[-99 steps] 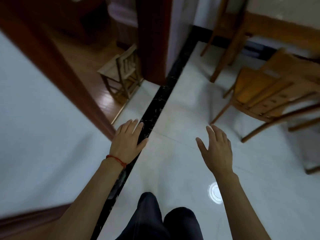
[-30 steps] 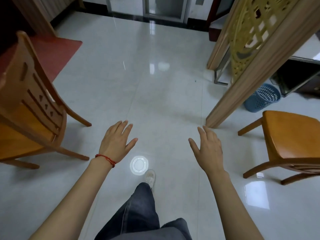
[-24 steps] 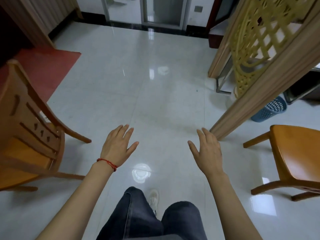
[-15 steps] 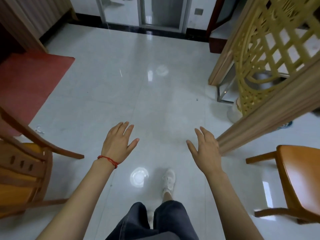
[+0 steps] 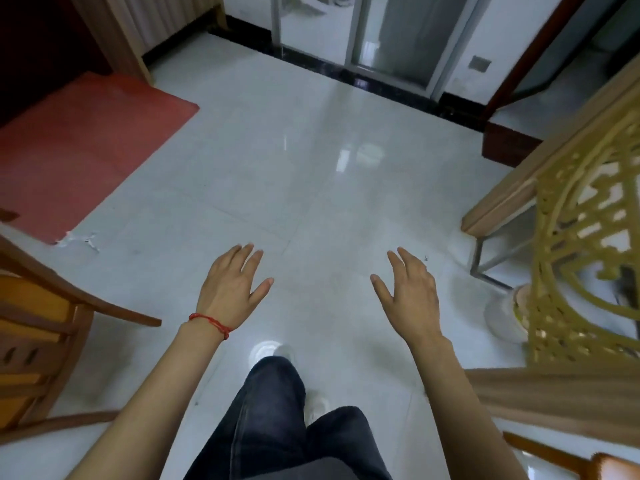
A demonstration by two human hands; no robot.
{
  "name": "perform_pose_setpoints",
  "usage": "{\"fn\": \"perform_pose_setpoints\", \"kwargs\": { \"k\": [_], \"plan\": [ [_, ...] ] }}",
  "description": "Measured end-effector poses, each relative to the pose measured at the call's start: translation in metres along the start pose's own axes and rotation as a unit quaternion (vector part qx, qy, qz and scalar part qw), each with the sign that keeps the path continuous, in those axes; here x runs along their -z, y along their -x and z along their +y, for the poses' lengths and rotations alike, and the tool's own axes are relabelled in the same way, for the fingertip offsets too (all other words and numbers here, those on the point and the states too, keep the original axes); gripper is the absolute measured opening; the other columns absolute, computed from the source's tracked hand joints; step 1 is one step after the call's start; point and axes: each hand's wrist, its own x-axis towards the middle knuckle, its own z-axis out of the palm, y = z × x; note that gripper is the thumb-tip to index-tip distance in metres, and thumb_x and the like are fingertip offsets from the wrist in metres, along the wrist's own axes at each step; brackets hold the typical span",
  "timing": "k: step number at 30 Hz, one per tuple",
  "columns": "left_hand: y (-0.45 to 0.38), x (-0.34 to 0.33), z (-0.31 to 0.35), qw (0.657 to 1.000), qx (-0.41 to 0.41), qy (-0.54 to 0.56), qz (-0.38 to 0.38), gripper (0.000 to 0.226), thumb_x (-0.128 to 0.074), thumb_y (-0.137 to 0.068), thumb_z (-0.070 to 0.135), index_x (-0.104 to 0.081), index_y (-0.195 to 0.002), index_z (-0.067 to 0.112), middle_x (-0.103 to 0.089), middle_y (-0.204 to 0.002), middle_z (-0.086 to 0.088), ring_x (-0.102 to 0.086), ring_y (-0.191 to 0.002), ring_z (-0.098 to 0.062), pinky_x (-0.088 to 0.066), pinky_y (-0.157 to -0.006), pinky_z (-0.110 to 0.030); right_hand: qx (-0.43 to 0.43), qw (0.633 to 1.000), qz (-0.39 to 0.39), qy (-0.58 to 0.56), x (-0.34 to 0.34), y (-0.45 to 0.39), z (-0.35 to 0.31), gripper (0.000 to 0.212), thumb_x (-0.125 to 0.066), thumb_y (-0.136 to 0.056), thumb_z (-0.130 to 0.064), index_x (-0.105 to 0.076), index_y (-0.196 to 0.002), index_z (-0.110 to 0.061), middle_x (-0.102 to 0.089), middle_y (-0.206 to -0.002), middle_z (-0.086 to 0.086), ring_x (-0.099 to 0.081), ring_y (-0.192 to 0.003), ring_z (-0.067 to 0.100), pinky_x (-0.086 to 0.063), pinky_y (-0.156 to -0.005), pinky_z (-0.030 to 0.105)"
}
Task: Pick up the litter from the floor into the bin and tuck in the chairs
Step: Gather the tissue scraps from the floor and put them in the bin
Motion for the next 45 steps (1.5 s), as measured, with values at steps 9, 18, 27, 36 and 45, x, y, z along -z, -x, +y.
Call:
{"fn": "perform_pose_setpoints", "kwargs": {
  "k": [9,18,27,36,45],
  "plan": [
    [-0.11,0.024,-0.081,0.996,0.084,0.013,0.031,0.092,-0.003,-0.09,0.062,-0.057,-0.117,-0.007,-0.057,-0.121,-0.029,-0.052,-0.112,-0.046,-0.041,-0.092,-0.054,0.093,0.995,-0.035,0.001,-0.037,-0.165,-0.071,0.053,-0.045,-0.093,-0.041,-0.038,-0.136,-0.01,-0.034,-0.146,0.011,-0.027,-0.134,0.025,-0.02,-0.108,0.036],
    [-0.163,0.059,-0.164,0.983,0.175,0.017,0.057,0.089,-0.006,-0.091,0.06,-0.059,-0.115,-0.007,-0.058,-0.118,-0.029,-0.054,-0.109,-0.046,-0.043,-0.09,-0.055,0.218,0.973,-0.072,-0.011,-0.069,-0.287,-0.171,0.052,-0.05,-0.092,-0.038,-0.043,-0.133,-0.008,-0.039,-0.143,0.014,-0.034,-0.131,0.028,-0.026,-0.105,0.04],
    [-0.179,0.073,-0.254,0.939,0.336,0.014,0.069,0.068,-0.029,-0.091,0.052,-0.058,-0.119,-0.002,-0.058,-0.122,-0.025,-0.053,-0.112,-0.042,-0.042,-0.093,-0.052,0.368,0.92,-0.135,-0.025,-0.121,-0.395,-0.301,0.052,-0.051,-0.091,-0.037,-0.043,-0.133,-0.007,-0.039,-0.143,0.014,-0.033,-0.131,0.028,-0.026,-0.105,0.04],
    [-0.228,0.113,-0.354,0.871,0.475,-0.005,0.127,0.055,-0.06,-0.086,0.035,-0.05,-0.127,0.0,-0.049,-0.132,-0.024,-0.043,-0.123,-0.042,-0.034,-0.101,-0.051,0.483,0.855,-0.187,-0.021,-0.172,-0.518,-0.443,0.054,-0.048,-0.091,-0.041,-0.041,-0.134,-0.01,-0.038,-0.144,0.012,-0.032,-0.133,0.028,-0.025,-0.106,0.042],
    [-0.264,0.149,-0.46,0.824,0.555,0.035,0.112,0.068,-0.03,-0.087,0.05,-0.053,-0.124,-0.002,-0.053,-0.127,-0.025,-0.048,-0.117,-0.044,-0.038,-0.096,-0.053,0.542,0.811,-0.218,-0.009,-0.231,-0.589,-0.582,0.055,-0.047,-0.091,-0.043,-0.039,-0.136,-0.011,-0.037,-0.145,0.011,-0.03,-0.134,0.026,-0.023,-0.108,0.041]
  ]
}}
